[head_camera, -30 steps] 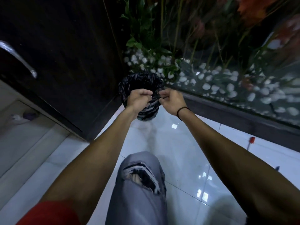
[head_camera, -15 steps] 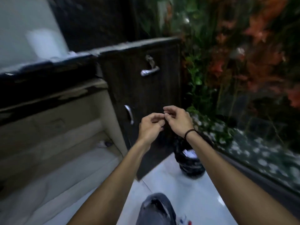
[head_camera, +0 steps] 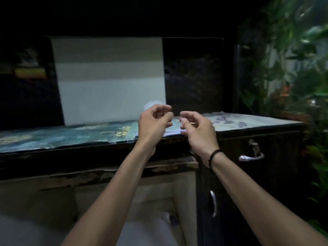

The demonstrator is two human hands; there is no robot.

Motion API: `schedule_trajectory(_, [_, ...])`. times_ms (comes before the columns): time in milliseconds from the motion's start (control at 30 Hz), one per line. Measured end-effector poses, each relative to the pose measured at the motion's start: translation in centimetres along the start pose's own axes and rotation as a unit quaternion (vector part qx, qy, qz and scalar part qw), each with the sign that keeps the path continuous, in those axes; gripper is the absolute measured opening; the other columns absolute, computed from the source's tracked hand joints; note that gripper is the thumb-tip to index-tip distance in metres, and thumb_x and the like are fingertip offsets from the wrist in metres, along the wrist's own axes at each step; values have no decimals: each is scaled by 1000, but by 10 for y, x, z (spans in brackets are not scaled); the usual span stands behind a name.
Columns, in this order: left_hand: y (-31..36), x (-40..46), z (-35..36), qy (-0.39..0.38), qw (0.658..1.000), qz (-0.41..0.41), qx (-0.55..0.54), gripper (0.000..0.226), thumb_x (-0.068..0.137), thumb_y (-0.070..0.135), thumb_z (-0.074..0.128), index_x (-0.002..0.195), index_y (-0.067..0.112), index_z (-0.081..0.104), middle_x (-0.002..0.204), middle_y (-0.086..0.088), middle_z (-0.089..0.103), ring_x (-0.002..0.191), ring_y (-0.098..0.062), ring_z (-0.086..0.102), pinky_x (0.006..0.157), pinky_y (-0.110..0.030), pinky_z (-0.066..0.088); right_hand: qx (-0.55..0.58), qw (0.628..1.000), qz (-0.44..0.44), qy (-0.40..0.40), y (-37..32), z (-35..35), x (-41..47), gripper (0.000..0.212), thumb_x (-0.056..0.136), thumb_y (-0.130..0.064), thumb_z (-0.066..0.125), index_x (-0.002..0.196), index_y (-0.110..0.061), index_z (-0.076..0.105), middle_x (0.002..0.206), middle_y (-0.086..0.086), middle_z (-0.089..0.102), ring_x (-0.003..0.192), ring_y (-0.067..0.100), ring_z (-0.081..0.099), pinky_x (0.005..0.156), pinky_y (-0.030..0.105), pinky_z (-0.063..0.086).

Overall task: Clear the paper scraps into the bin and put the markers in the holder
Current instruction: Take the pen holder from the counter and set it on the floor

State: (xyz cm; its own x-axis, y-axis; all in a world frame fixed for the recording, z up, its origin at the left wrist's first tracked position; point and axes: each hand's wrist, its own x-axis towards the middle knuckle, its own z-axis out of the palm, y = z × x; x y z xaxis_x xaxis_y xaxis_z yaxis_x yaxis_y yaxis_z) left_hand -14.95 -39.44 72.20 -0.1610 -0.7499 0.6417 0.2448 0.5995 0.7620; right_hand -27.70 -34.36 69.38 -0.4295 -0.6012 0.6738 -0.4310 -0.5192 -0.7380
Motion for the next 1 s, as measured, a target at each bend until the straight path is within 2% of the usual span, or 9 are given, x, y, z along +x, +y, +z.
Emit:
schedule_trajectory(233, [-34, 113, -12, 75, 991, -79, 73, 8, 84, 13, 75, 91, 17, 72, 88, -4, 73, 81, -19, 68, 73, -31, 60, 4, 997, 64, -31, 25, 19, 103, 25, 80, -38, 65, 103, -30, 70, 93, -11, 73, 90, 8, 69, 88, 39, 58])
schedule_trajectory(333, [-48, 184, -17, 75, 982, -122, 119, 18, 83, 16, 78, 99, 16, 70, 101, -6, 73, 94, -21, 70, 82, -34, 61, -17, 994, 103, -44, 35, 13, 162, 21, 85, -33, 68, 105, -28, 69, 94, -12, 71, 90, 9, 69, 88, 37, 58])
schedule_trajectory(433, [-57, 240, -18, 85, 975, -136, 151, 29, 83, 17, 79, 109, 16, 65, 108, -7, 70, 97, -22, 70, 85, -34, 61, -30, 986, 149, -65, 46, 20, 210, 21, 86, -30, 70, 105, -24, 66, 96, -9, 70, 87, 14, 70, 79, 35, 60])
schedule_trajectory(533, [-80, 275, -15, 85, 967, -138, 195, 40, 81, 22, 82, 116, 21, 62, 108, -3, 68, 96, -18, 68, 86, -39, 61, -58, 980, 161, -102, 65, 44, 252, 19, 80, -35, 73, 97, -30, 65, 90, -12, 71, 89, 13, 70, 89, 39, 58])
schedule_trajectory(667, [-113, 306, -23, 102, 955, -128, 248, 61, 73, 33, 88, 125, 23, 58, 117, 0, 62, 101, -18, 63, 86, -32, 57, -121, 962, 174, -172, 98, 88, 296, 53, 75, -41, 78, 121, -21, 61, 105, -7, 69, 103, 15, 66, 98, 36, 52])
schedule_trajectory(733, [-127, 318, -35, 104, 951, -127, 263, 78, 66, 41, 91, 132, 24, 53, 125, -2, 58, 110, -21, 59, 93, -35, 55, -134, 952, 188, -199, 119, 111, 312, 71, 69, -42, 82, 129, -18, 54, 118, -3, 66, 109, 17, 63, 98, 35, 51])
schedule_trajectory(900, [-162, 329, -71, -4, 924, -205, 322, 131, 44, 58, 94, 152, 28, 28, 155, -11, 33, 138, -33, 42, 110, -51, 43, -177, 933, 222, -223, 177, 152, 326, 126, 27, -64, 84, 137, -19, 42, 133, 1, 52, 122, 23, 54, 102, 42, 49])
schedule_trajectory(933, [-168, 329, -74, -25, 916, -227, 329, 135, 43, 59, 94, 155, 29, 23, 159, -11, 29, 140, -35, 39, 112, -52, 41, -168, 933, 227, -224, 186, 157, 329, 130, 23, -63, 86, 138, -19, 41, 133, 0, 52, 123, 23, 53, 102, 42, 49])
schedule_trajectory(1000, [-180, 328, -75, -56, 912, -266, 307, 132, 49, 54, 94, 156, 24, 22, 160, -10, 31, 139, -34, 42, 112, -49, 41, -116, 934, 236, -240, 201, 166, 332, 121, 26, -51, 94, 133, -21, 45, 129, -3, 59, 117, 19, 58, 99, 40, 52])
